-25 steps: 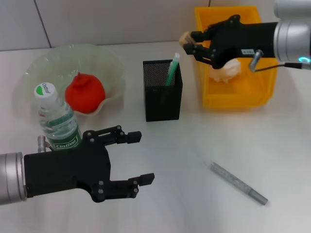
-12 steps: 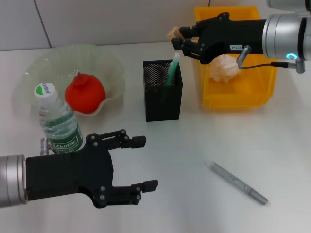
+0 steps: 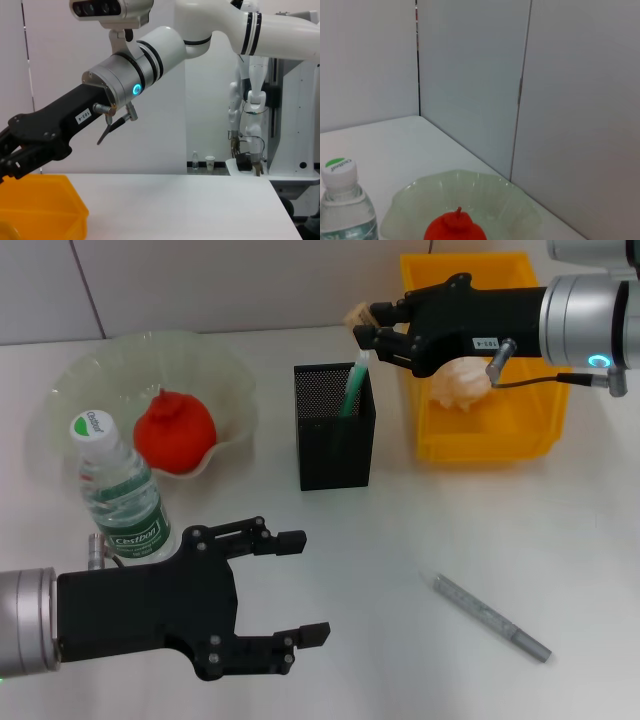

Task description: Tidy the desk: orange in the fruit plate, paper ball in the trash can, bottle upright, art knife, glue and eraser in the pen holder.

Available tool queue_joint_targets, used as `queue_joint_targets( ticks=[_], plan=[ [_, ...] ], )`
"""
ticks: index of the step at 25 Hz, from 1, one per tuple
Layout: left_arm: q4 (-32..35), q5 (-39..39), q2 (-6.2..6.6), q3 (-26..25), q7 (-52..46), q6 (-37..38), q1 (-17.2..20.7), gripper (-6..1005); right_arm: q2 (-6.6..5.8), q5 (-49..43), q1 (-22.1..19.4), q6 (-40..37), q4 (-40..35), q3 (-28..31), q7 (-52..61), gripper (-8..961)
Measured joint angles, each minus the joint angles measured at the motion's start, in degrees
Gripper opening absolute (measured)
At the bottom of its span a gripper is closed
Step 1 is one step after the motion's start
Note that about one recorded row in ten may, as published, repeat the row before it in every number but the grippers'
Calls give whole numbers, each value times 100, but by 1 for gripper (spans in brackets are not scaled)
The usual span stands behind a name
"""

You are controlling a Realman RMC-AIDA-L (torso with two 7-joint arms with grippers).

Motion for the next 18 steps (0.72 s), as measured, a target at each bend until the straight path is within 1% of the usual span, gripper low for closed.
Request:
queue_joint_targets(
  ticks=[7,18],
  plan=[
    [-168,-2,-10,32,260,-9,-11,801,-4,-33,13,31,171,-21,60,254],
    [-296,-47,-27,37,310,-46,-101,800,-4,-47,32,42,342,-27,144,251]
  ],
)
